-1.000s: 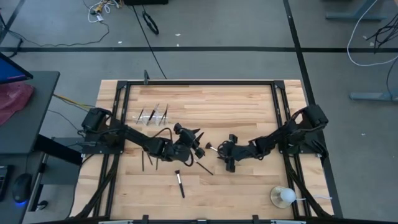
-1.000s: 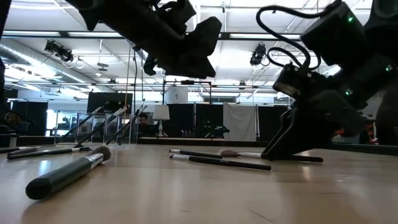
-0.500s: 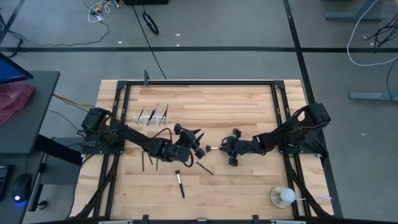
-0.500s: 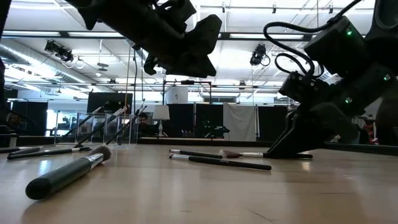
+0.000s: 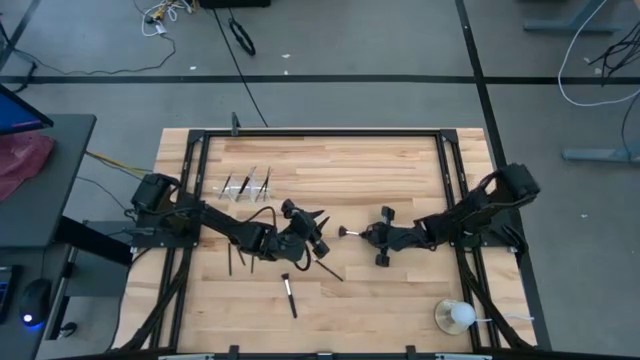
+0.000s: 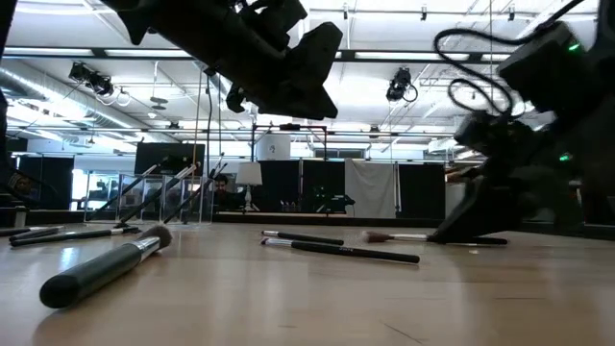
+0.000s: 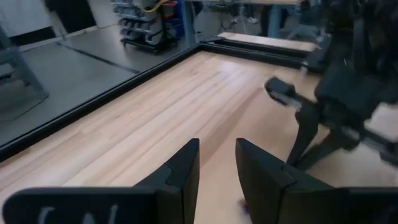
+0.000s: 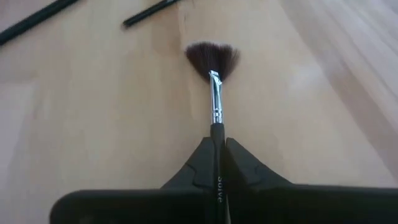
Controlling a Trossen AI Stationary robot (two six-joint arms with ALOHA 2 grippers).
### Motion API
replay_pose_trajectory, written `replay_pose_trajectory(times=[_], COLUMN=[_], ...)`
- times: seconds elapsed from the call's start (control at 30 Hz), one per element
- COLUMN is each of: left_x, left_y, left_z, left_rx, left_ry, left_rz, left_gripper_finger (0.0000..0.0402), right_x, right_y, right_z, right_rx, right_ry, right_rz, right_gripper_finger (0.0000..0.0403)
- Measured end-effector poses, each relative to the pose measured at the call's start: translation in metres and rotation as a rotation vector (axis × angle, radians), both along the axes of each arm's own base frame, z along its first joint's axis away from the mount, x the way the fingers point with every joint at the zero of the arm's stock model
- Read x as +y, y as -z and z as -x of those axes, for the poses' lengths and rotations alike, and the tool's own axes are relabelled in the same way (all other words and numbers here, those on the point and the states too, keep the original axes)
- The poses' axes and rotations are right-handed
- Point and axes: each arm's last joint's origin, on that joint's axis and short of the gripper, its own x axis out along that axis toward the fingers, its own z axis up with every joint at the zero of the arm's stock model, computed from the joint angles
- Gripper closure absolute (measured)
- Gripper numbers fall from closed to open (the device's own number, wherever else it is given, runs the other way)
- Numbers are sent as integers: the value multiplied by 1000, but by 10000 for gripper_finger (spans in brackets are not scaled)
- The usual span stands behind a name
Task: Put items in baskets/containers
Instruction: Put the highlighter brush into the transparent organizer
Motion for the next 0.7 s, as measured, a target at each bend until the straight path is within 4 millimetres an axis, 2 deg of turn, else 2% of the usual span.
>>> replay_pose_trajectory(times=[0.2,0.43,0.5,0.7], left_x=[-12,-18,-16,-10], left_y=[-5,-14,-15,-8], left_z=[-1,-8,-12,-28], left_rx=[16,-21,-61,-244], left_ry=[146,424,518,671], left_rz=[-41,-46,-23,-28], left_gripper_finger=[291,291,291,291], right_x=[13,26,28,34], right_y=[-31,-72,-82,-96], right_z=[23,48,50,42], right_rx=[-190,-640,-741,-825], right_ry=[-95,-376,-438,-511], right_rz=[-70,-212,-220,-188], right_gripper_finger=[392,392,392,392])
